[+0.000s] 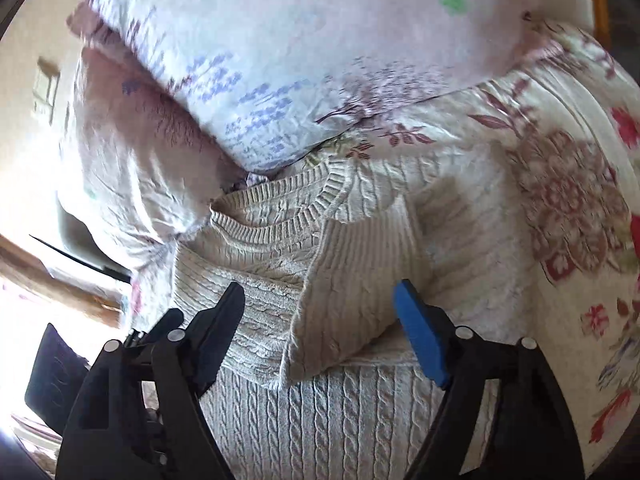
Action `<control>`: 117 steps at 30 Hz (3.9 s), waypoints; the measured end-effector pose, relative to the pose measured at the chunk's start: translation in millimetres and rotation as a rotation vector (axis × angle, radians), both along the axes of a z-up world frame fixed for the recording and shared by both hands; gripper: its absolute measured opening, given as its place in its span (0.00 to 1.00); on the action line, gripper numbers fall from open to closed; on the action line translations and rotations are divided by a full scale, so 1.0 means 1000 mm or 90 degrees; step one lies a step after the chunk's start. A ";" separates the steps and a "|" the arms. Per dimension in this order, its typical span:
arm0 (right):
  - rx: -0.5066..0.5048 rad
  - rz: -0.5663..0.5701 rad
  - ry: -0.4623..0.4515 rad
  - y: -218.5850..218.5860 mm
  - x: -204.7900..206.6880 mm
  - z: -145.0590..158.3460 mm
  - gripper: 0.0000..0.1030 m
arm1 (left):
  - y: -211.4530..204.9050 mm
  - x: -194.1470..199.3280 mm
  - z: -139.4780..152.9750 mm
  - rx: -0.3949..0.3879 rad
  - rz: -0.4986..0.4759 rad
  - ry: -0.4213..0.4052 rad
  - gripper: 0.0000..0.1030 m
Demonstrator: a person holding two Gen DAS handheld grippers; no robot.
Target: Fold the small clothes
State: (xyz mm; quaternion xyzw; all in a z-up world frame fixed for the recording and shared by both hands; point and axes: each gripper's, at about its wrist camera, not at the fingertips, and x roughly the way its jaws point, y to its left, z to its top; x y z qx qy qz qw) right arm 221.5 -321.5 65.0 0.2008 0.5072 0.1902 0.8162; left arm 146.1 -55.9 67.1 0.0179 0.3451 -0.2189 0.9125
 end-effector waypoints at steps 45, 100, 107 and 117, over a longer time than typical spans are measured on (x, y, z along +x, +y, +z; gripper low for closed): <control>0.193 -0.307 0.081 -0.109 -0.022 -0.063 0.15 | 0.105 0.034 -0.039 -0.042 0.266 0.117 0.75; 0.008 0.476 -0.108 0.313 0.077 0.013 0.09 | 0.233 -0.127 0.000 -0.093 0.405 0.076 0.80; -0.120 0.443 -0.131 0.312 0.061 0.005 0.32 | 0.226 -0.128 0.005 -0.069 0.381 0.064 0.80; -0.140 0.017 -0.118 0.023 0.054 0.028 0.62 | 0.187 -0.094 -0.003 -0.070 0.302 0.070 0.80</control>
